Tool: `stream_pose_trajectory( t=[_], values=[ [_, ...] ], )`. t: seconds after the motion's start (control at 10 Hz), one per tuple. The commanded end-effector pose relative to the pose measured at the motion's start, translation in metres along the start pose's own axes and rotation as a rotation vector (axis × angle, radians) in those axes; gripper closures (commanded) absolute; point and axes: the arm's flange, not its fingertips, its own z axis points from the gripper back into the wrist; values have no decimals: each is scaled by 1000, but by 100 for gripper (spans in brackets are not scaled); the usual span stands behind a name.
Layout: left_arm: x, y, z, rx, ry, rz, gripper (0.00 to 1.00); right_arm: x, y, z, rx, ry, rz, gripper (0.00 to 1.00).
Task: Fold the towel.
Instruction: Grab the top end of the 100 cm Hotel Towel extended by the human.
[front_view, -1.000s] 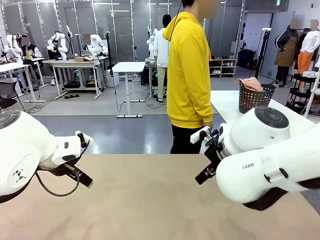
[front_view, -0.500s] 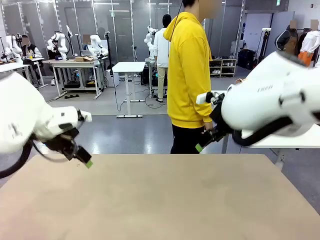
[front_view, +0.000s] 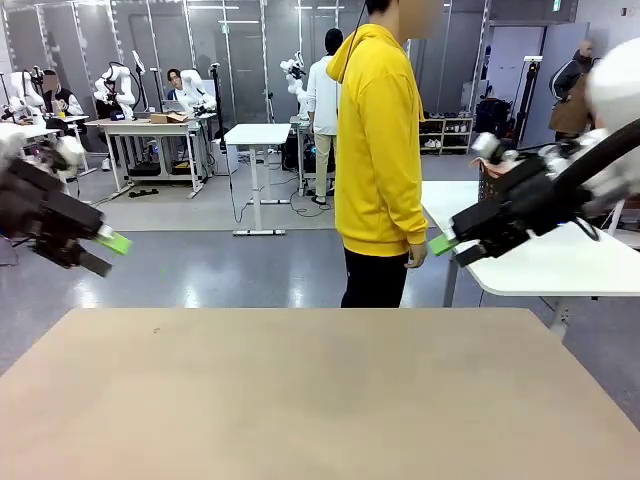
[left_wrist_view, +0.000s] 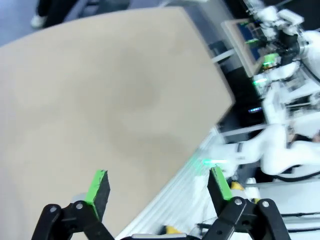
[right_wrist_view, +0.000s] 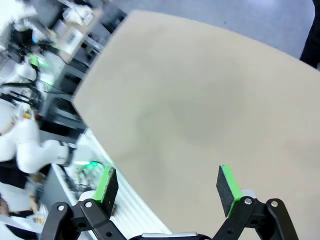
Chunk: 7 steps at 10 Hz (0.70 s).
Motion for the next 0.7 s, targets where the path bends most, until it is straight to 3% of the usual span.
stream_pose_trajectory(
  t=[0.0,0.2,0.4,0.6],
  values=[
    [-24,26,44,-160,-100,108,0,-34,-23,38,112,-94,-122,0],
    [-68,49,104,-192,-245,205,0,-84,-49,87,194,-194,-201,0],
    [-112,72,146,-269,-322,262,0,-133,-75,124,265,-306,-260,0],
    [-154,101,173,-271,-412,356,0,-180,-104,161,253,-443,-379,0]
  ],
)
